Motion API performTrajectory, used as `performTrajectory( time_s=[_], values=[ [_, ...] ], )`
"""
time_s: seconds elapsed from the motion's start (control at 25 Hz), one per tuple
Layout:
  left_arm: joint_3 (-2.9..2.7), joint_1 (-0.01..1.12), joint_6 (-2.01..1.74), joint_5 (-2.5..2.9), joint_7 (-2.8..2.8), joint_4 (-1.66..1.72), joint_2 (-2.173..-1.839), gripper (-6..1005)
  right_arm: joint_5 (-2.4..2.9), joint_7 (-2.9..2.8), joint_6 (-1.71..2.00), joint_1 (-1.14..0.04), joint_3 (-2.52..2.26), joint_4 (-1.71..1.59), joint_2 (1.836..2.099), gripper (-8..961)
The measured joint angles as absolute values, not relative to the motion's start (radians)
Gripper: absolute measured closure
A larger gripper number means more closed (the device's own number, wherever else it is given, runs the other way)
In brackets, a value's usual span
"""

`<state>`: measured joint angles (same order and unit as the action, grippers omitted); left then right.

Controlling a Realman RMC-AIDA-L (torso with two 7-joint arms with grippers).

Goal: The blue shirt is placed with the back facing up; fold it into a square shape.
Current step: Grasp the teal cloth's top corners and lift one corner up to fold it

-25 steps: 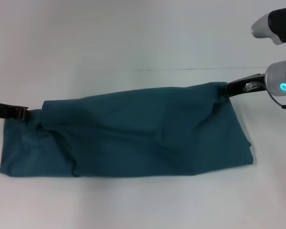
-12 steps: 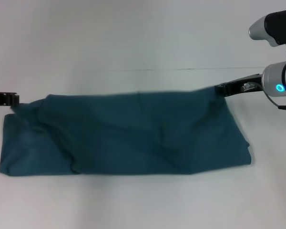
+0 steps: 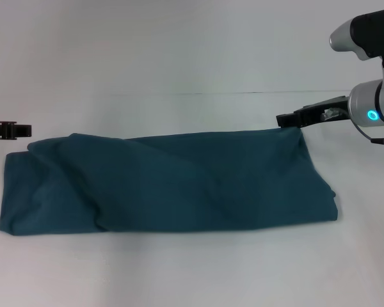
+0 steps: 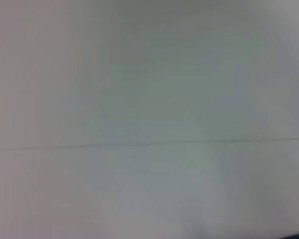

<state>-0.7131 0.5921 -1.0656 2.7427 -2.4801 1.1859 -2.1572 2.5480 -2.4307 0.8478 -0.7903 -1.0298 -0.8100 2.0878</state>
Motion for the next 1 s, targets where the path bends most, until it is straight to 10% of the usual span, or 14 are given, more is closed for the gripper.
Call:
performTrajectory(
  time_s=[0.6, 1.0],
  values=[
    [-0.665, 0.568, -1.544, 2.770, -2.679, 1.368, -2.086, 144, 2.715, -2.527, 1.008, -0.786, -1.137, -1.014, 2.088, 23],
    [-0.656, 0.582, -1.573, 2.805, -2.699, 1.161, -2.032, 63, 2.718, -2.529, 1.010, -0.799, -1.227, -1.041, 2.091, 22]
  ],
)
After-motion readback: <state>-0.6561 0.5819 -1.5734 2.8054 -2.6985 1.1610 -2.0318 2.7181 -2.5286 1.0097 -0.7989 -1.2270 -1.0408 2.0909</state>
